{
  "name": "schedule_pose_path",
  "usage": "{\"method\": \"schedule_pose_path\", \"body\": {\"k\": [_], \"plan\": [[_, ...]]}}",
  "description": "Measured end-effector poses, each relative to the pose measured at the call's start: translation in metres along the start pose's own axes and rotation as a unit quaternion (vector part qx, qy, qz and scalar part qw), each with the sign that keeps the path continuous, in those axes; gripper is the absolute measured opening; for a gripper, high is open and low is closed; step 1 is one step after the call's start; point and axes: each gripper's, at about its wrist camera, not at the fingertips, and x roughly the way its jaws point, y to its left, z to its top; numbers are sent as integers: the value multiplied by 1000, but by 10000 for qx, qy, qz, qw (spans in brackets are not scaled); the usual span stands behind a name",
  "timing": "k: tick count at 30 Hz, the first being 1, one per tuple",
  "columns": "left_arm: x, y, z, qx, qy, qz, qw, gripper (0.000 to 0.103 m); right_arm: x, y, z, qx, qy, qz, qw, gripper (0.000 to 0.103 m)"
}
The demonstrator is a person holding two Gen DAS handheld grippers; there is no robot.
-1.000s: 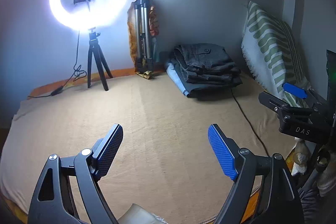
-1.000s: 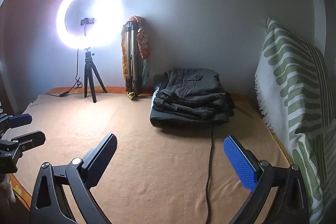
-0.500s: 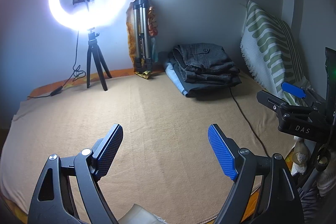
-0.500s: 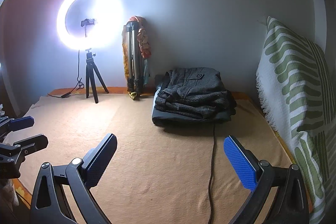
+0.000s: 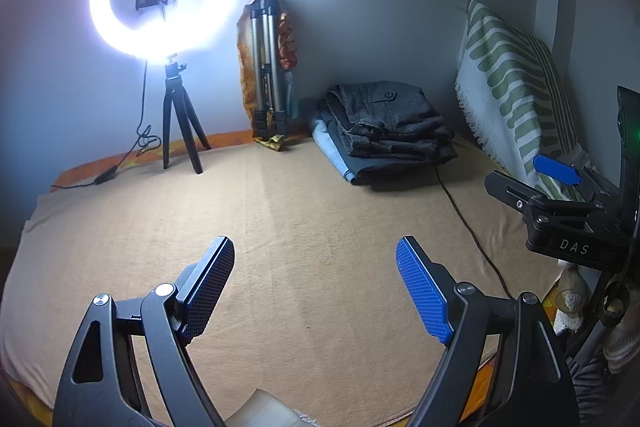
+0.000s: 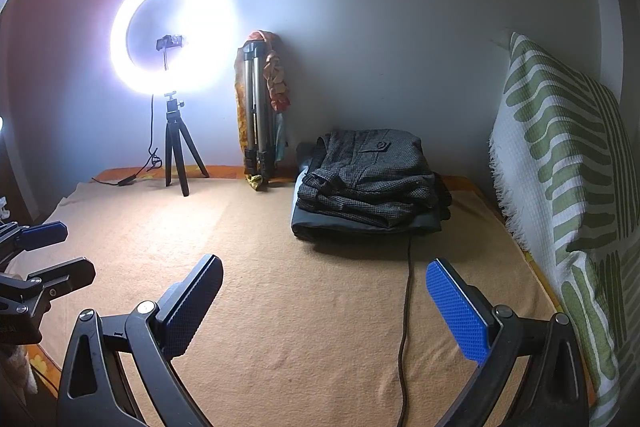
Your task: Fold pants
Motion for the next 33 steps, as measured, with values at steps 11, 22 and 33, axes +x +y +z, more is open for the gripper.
{"method": "schedule_pose_path", "body": {"k": [11,22,33], "plan": [[0,0,0,4,8,-2,10000,83,0,0,0,4,12,14,10000,103],[1,2,0,-14,30,-17,10000,83,1,4,-2,-21,44,50,10000,103],[-3,2,-1,40,-103,72,9999,83,3,6,-2,-48,83,74,9999,103]]}}
